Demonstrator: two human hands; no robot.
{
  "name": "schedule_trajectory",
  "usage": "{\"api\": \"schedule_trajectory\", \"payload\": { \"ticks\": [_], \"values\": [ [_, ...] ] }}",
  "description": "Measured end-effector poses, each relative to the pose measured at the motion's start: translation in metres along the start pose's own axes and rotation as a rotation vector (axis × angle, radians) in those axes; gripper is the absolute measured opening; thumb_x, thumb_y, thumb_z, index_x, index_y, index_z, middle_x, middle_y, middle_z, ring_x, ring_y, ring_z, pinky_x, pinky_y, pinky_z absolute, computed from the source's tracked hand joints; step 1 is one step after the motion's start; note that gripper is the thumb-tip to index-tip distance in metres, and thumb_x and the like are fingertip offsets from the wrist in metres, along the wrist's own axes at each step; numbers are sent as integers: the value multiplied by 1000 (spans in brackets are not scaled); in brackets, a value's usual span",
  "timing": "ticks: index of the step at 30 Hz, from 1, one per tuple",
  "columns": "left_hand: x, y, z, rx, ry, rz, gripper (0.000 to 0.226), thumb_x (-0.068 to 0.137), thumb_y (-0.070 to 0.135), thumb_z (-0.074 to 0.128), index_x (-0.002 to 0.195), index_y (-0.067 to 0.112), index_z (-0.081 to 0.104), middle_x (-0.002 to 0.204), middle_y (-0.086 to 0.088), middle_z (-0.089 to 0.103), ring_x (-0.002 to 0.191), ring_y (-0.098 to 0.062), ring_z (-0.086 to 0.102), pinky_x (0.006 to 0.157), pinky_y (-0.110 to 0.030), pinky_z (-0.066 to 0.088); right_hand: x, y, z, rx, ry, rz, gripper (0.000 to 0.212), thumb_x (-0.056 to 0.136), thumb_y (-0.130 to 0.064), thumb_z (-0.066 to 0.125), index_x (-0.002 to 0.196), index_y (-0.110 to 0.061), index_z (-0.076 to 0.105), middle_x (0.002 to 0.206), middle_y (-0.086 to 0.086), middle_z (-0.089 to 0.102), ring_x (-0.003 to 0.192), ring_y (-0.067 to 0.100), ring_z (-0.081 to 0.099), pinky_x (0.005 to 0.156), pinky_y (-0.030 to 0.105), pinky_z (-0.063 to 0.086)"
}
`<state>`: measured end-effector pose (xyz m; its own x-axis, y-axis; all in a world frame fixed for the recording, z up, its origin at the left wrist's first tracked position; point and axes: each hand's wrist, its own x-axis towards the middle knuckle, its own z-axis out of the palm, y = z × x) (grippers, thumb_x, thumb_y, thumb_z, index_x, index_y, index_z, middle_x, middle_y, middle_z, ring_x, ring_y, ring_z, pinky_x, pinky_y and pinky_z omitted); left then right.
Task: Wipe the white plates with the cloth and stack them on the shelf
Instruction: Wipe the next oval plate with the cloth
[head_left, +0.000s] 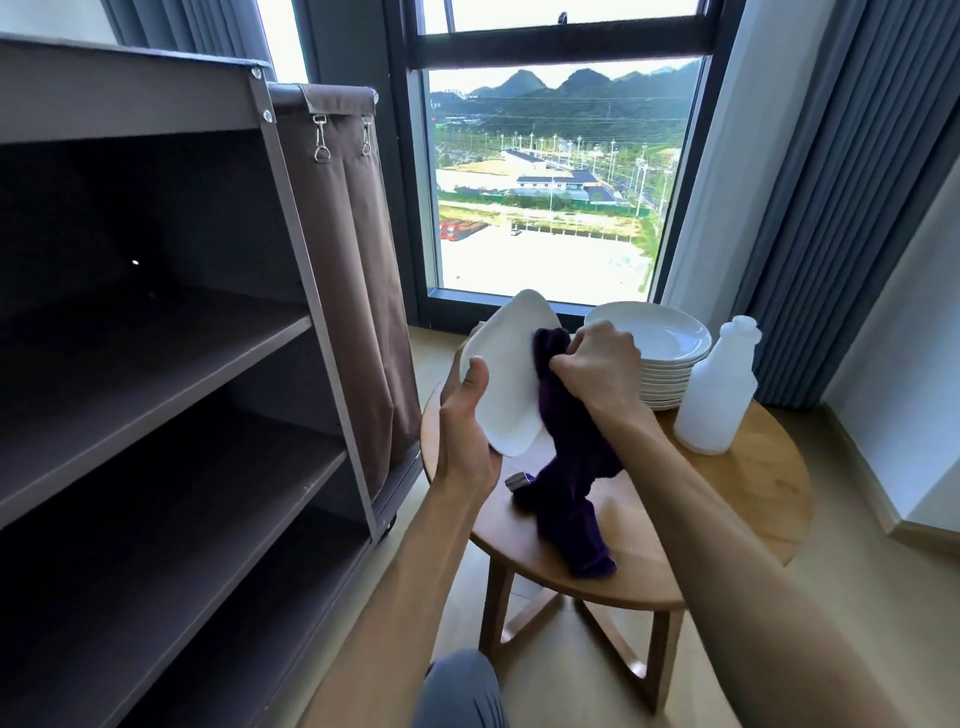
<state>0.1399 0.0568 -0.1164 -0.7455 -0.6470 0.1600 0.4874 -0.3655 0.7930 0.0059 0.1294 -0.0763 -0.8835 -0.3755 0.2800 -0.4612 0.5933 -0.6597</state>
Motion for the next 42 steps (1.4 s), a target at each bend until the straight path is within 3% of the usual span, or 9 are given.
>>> {"api": "schedule_trajectory", "payload": {
  "ticks": [7, 15, 21, 24, 28, 31, 36, 39, 42],
  "values": [
    [-5, 3, 5, 87, -77, 32, 49, 93, 41, 55, 140, 27, 57, 132, -15, 65, 122, -40, 60, 100, -63, 52, 7, -14, -10, 333, 245, -27, 9, 76, -14, 72, 84, -11, 76, 74, -2, 69, 75, 17, 65, 66, 26, 45],
    [12, 18, 22, 165, 7, 66, 65, 95, 53, 57, 142, 8, 55, 128, -16, 68, 121, -33, 66, 103, -48, 53, -33, -41, -10, 673, -46, -335, 7, 84, -8, 74, 84, -10, 81, 74, 1, 75, 70, 9, 69, 69, 25, 53],
    [19, 11, 11, -44, 127, -74, 34, 104, 39, 53, 98, 8, 64, 75, -8, 67, 67, -22, 70, 64, -33, 60, -56, -32, -4, 494, -303, -318, 7, 83, -6, 74, 81, -9, 80, 76, 4, 75, 69, 4, 65, 71, 20, 51],
    [16, 6, 9, -59, 153, -39, 38, 101, 45, 53, 100, 10, 68, 81, -9, 69, 77, -25, 69, 74, -38, 59, -51, -24, -11, 265, -459, -266, 5, 82, -12, 76, 78, -14, 78, 80, 7, 74, 71, 10, 62, 73, 30, 54],
    [13, -1, 9, -41, 118, 16, 63, 86, 54, 64, 132, 12, 61, 117, -18, 70, 106, -32, 70, 98, -49, 56, -39, -14, -12, 81, -521, -179, 19, 79, -14, 78, 64, -25, 71, 75, -1, 67, 68, 11, 60, 61, 22, 48],
    [11, -8, 8, -68, 113, -22, 86, 75, 58, 77, 141, 5, 56, 128, -25, 64, 115, -39, 65, 103, -55, 51, -25, -8, -4, -50, -476, -124, 21, 73, -16, 81, 58, -24, 69, 76, 3, 68, 68, 15, 62, 60, 24, 50],
    [-6, -15, 7, 14, 40, -51, 54, 87, 52, 62, 127, 16, 65, 115, -15, 72, 102, -31, 69, 90, -52, 57, 2, 19, -1, -206, -207, -13, 8, 71, -19, 77, 79, -16, 74, 84, 9, 72, 82, 28, 69, 73, 35, 60],
    [-14, -18, 3, 77, -15, -27, 44, 91, 47, 54, 123, 20, 65, 108, -7, 74, 96, -25, 71, 77, -41, 61, 8, 33, -5, -58, 10, -14, 9, 73, -9, 70, 78, -11, 77, 73, 7, 70, 75, 27, 64, 60, 27, 45],
    [-14, -17, -6, 159, 78, -7, 46, 91, 49, 54, 126, 21, 66, 117, -11, 72, 107, -32, 68, 79, -42, 61, 11, 49, -8, 152, 257, 103, 15, 83, -10, 65, 89, -10, 79, 85, 13, 75, 85, 32, 67, 72, 31, 49]
  ]
}}
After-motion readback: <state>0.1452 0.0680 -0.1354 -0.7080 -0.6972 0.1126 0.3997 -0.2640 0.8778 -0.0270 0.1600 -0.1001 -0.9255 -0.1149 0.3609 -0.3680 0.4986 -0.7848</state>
